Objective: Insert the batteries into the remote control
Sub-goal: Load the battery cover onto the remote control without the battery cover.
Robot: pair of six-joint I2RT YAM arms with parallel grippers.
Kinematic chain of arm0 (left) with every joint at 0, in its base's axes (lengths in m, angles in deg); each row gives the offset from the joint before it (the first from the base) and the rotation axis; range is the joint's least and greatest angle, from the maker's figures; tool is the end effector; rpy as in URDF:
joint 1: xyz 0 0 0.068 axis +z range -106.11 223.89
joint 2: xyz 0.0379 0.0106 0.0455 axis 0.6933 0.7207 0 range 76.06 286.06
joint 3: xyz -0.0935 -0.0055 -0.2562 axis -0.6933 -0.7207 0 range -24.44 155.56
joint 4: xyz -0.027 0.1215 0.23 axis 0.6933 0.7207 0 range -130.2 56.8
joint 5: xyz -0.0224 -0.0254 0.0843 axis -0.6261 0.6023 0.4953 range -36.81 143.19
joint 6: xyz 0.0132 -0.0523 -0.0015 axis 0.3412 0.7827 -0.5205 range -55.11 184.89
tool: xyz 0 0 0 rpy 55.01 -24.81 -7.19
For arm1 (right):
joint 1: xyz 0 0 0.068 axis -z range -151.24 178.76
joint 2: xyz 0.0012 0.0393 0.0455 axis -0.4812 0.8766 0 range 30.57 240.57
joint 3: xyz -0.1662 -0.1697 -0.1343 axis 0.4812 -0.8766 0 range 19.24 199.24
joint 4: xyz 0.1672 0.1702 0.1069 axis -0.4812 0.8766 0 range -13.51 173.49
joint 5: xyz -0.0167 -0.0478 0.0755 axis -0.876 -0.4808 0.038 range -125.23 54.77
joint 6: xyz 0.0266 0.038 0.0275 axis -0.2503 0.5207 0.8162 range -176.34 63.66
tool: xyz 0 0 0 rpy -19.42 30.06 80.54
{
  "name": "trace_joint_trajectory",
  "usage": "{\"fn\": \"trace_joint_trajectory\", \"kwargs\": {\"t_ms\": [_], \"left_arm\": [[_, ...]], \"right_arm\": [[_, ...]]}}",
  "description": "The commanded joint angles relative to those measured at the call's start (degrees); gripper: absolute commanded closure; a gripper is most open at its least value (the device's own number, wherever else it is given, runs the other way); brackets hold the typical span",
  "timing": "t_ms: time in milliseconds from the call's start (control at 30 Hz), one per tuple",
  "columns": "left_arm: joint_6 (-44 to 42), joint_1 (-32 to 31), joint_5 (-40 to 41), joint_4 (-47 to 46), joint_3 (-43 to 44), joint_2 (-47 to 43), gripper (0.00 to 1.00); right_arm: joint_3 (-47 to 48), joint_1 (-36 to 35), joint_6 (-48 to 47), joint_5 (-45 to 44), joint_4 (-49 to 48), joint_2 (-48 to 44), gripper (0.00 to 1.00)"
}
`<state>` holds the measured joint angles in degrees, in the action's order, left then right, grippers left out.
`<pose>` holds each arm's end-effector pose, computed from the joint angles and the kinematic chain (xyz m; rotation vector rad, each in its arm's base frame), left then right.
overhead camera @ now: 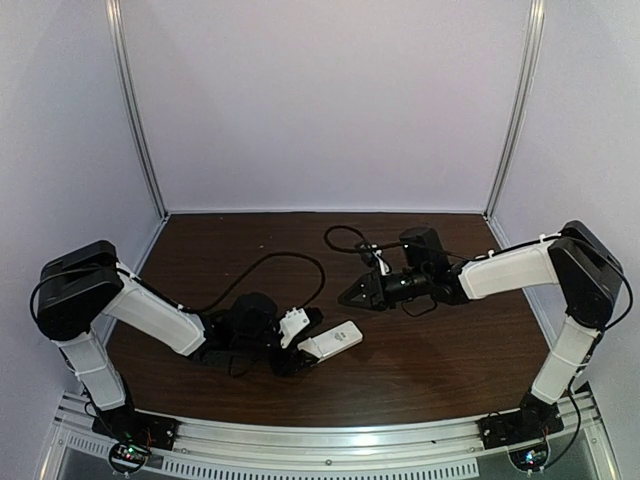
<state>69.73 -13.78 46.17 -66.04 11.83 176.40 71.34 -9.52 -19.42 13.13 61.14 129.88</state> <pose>0.1646 -0.2679 0.1114 1.0998 2.0582 -0.7098 0.2630 0.2414 0.1834 -0.6048 2.3062 1.6075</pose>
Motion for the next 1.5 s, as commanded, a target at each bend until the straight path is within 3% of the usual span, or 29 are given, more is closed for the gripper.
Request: {"fn": "trace_joint_trajectory", "kwargs": {"t_ms": [0, 500, 867, 1467], "left_arm": [[1.5, 0.4, -0.4, -0.1, -1.0, 2.1, 0.53], [2.2, 0.4, -1.2, -1.5, -2.3, 2.3, 0.5], [2.1, 0.4, -0.9, -1.5, -2.2, 2.4, 0.5], [2.5, 0.4, -0.5, -1.1, -2.2, 1.0, 0.36]], "right_arm": [[-2.2, -2.4, 6.7, 1.2, -8.8, 0.1, 0.77], [-1.4, -10.2, 15.4, -2.0, -15.5, 8.9, 0.89], [1.8, -11.4, 10.7, -5.0, -8.4, 13.5, 0.91], [5.3, -13.0, -0.1, -11.1, 5.8, 19.1, 0.92]]}}
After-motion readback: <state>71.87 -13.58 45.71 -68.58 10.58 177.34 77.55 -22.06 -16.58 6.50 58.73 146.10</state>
